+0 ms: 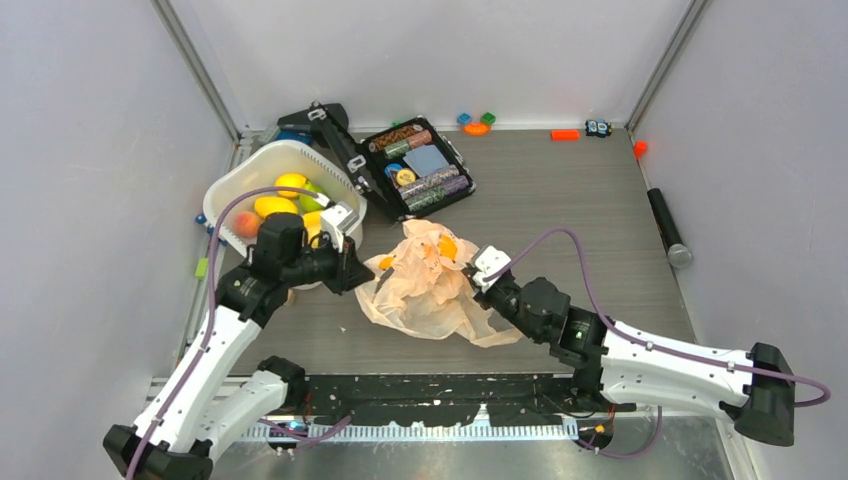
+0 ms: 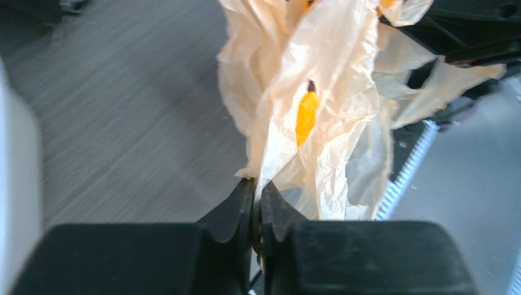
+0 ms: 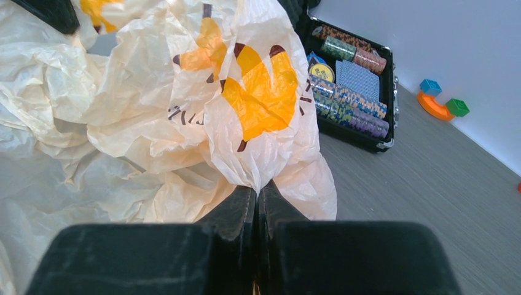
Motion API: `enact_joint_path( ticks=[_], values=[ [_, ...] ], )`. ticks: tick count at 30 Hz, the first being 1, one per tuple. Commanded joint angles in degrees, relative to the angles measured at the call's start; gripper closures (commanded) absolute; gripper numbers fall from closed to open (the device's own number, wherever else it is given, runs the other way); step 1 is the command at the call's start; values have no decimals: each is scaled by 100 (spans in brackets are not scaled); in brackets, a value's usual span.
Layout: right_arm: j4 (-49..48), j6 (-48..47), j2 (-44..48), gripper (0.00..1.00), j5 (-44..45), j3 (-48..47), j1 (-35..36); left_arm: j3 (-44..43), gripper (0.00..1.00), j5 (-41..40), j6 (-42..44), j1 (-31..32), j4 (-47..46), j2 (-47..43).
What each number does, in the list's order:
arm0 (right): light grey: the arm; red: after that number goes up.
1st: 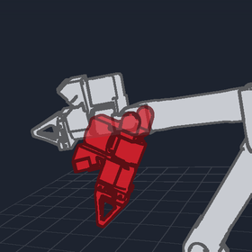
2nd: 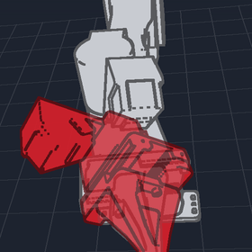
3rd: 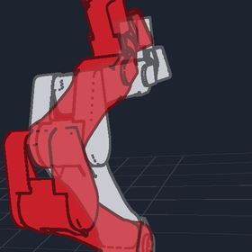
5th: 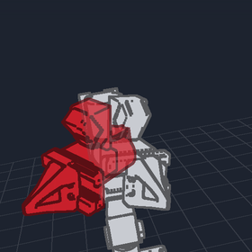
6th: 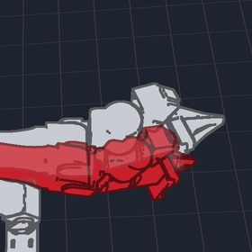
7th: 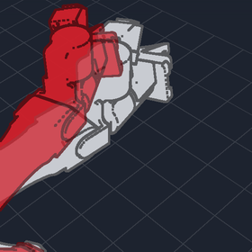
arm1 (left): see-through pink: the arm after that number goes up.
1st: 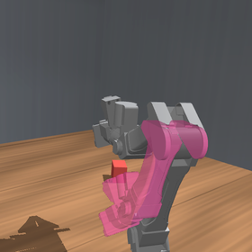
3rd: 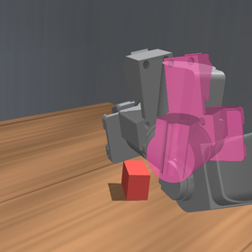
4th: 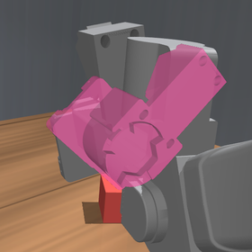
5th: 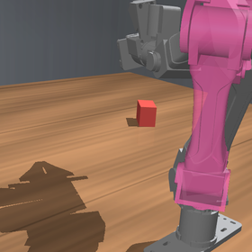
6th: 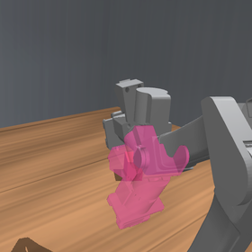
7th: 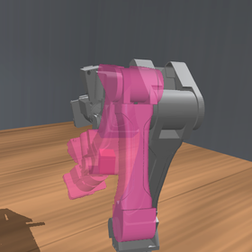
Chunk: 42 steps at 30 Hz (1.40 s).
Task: Place the fake fruits into the plastic bag and tie a complex knot
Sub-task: Open the plastic bag at the center of the board.
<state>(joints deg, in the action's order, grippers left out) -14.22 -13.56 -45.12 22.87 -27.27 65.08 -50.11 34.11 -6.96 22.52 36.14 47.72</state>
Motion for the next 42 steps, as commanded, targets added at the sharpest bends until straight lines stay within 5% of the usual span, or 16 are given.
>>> enact_joint_path(
  ticks=[1,4,6,7,9,15,20,23,31,38,42],
  values=[
    [486,476,-350,95,122,-574,-364,-84,98,-1404,182,14,-25,-546],
    [968,789,-710,94,-138,-801,-695,121,100,-2355,25,58,-141,-785],
    [1165,1047,-867,71,-356,-888,-846,175,100,-2572,-83,130,-112,-701],
    [1201,1100,-902,46,-488,-900,-887,158,100,-2610,-108,187,-80,-604],
    [1245,1233,-929,23,-543,-934,-967,84,100,-2577,-154,290,6,-350],
    [1809,1775,-586,0,-1070,-1503,-997,1,100,-2607,-284,453,125,32],
    [1929,2756,-734,3,-1617,-2015,-915,-8,100,-2811,-322,463,164,4],
    [1507,3575,-1050,1,-1627,-2010,-654,-8,100,-2896,-319,463,167,-41],
    [-287,5309,-2317,15,-1258,-1511,54,-8,100,-2975,-315,471,187,-125],
    [-853,5348,-3533,20,-627,-1621,1,5,100,-2997,-306,472,153,-279],
    [-935,5435,-4229,13,-574,-1763,-121,45,100,-2963,-298,480,98,-363]
  ],
)
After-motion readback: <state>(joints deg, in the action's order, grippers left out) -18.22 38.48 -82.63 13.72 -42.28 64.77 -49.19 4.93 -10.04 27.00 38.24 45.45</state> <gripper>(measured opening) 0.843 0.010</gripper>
